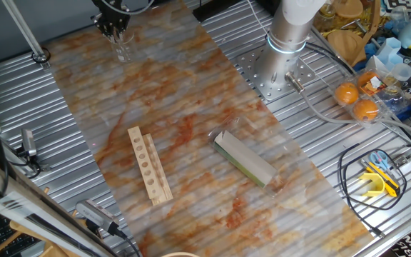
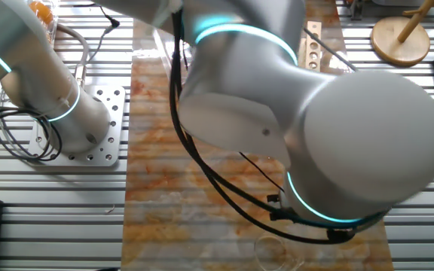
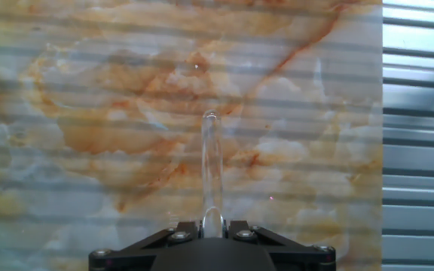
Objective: Pour out the test tube
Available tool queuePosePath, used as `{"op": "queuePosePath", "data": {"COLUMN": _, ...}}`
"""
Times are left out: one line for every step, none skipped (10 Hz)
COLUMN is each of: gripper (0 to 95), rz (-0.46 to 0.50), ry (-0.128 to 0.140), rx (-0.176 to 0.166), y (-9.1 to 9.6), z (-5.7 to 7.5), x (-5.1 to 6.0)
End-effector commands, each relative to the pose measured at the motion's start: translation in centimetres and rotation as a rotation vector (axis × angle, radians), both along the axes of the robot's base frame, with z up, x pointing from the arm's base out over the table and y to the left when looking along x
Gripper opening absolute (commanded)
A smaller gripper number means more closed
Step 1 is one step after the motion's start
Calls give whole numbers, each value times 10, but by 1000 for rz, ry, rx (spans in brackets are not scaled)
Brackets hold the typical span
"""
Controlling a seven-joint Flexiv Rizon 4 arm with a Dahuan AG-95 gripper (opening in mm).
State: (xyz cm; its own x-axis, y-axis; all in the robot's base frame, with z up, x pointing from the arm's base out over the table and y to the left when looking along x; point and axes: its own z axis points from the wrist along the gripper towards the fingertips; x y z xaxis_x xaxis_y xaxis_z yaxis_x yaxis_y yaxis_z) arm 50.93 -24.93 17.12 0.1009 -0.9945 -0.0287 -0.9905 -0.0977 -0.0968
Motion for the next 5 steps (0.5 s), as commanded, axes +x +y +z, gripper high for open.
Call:
{"op": "queuePosePath", "data": {"gripper": 0, "rz": -1, "ry": 0, "rx": 21, "y": 1, "z": -1, "x": 0}}
{"op": "queuePosePath", "data": {"gripper": 0, "rz": -5, "ry": -2, "rx": 31, "y": 1, "z": -1, "x": 0}}
{"op": "queuePosePath", "data": {"gripper": 0, "rz": -4, "ry": -4, "rx": 36, "y": 1, "z": -1, "x": 0}}
{"op": "queuePosePath", "data": {"gripper": 0, "rz": -5, "ry": -5, "rx": 38, "y": 1, "z": -1, "x": 0}}
{"op": "queuePosePath", "data": {"gripper": 0, "rz": -10, "ry": -5, "rx": 42, "y": 1, "z": -1, "x": 0}}
